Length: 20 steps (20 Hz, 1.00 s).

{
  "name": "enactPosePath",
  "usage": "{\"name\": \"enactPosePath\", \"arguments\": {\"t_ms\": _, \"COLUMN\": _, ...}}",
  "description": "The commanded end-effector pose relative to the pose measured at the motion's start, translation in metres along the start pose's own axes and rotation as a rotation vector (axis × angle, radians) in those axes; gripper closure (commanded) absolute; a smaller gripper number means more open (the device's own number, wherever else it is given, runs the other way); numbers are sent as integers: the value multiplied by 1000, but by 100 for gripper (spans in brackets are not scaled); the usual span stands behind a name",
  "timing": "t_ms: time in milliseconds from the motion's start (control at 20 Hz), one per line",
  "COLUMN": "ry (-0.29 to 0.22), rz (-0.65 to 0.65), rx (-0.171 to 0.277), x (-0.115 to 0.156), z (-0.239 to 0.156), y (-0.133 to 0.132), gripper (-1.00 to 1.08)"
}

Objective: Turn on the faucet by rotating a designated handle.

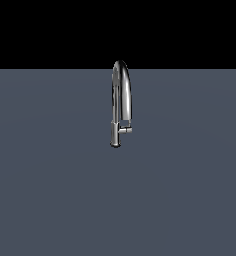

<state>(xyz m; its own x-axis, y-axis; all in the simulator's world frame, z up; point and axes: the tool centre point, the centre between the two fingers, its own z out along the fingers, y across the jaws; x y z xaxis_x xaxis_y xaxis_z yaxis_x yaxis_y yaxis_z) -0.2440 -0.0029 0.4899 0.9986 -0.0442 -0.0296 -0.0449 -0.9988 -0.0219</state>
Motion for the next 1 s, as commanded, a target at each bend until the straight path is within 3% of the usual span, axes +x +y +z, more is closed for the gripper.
{"name": "enactPosePath", "arguments": {"t_ms": 0, "ry": -17, "rz": 14, "rx": 14, "x": 7, "z": 1, "y": -1, "gripper": 108}}
{"name": "enactPosePath", "arguments": {"t_ms": 350, "ry": -90, "rz": 76, "rx": 74, "x": 38, "z": 8, "y": -2, "gripper": 108}}
{"name": "enactPosePath", "arguments": {"t_ms": 950, "ry": -259, "rz": 218, "rx": 212, "x": 106, "z": 30, "y": -1, "gripper": 108}}
